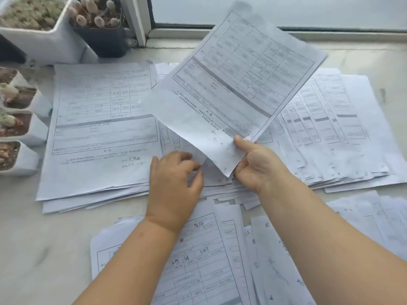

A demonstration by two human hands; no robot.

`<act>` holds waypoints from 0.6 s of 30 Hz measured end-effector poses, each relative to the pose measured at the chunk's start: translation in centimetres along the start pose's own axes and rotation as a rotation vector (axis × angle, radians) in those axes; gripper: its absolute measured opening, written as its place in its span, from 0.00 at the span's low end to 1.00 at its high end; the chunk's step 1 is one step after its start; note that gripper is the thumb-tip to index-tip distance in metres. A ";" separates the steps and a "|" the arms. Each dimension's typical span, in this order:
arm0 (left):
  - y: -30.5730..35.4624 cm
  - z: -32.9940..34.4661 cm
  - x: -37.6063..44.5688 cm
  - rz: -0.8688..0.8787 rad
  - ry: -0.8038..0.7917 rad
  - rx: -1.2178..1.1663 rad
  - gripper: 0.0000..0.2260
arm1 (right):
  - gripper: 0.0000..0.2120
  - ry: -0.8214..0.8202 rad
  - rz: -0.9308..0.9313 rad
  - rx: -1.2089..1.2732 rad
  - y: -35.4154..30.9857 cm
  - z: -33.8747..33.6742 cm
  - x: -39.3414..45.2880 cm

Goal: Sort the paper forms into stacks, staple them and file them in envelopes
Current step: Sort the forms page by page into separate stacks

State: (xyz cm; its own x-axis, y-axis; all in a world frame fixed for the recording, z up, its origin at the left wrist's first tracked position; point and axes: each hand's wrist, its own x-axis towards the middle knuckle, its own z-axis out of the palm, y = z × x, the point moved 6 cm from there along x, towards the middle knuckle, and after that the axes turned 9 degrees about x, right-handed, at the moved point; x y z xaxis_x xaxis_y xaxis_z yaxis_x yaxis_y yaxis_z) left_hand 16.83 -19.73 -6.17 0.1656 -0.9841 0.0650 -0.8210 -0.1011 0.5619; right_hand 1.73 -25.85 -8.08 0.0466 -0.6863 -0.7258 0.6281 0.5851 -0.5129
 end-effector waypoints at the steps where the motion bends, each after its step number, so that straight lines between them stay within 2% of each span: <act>1: -0.1 -0.3 0.0 -0.023 0.006 -0.045 0.07 | 0.14 0.009 0.012 0.009 0.1 -0.1 0.1; 5: -0.8 -1.0 0.1 -0.200 0.005 -0.153 0.08 | 0.13 0.018 0.064 0.073 -0.1 -0.5 0.4; 8: -1.3 -0.9 0.2 -0.264 0.010 -0.188 0.12 | 0.09 -0.084 0.115 0.119 -0.8 -0.1 0.0; 14: -0.8 -1.2 1.0 -0.161 0.088 -0.213 0.24 | 0.11 -0.233 0.214 0.063 -0.7 1.8 -0.6; 18: -0.8 -1.1 1.2 -0.159 0.122 -0.217 0.24 | 0.12 -0.259 0.244 0.096 -0.3 2.1 -0.3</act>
State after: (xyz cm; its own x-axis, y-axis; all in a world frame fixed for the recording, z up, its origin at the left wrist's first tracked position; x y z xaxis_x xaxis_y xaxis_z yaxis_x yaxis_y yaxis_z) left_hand 18.24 -20.71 -5.65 0.3580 -0.9322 0.0536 -0.6459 -0.2058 0.7351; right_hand 3.18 -26.73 -6.68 0.3917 -0.6252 -0.6750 0.6439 0.7103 -0.2842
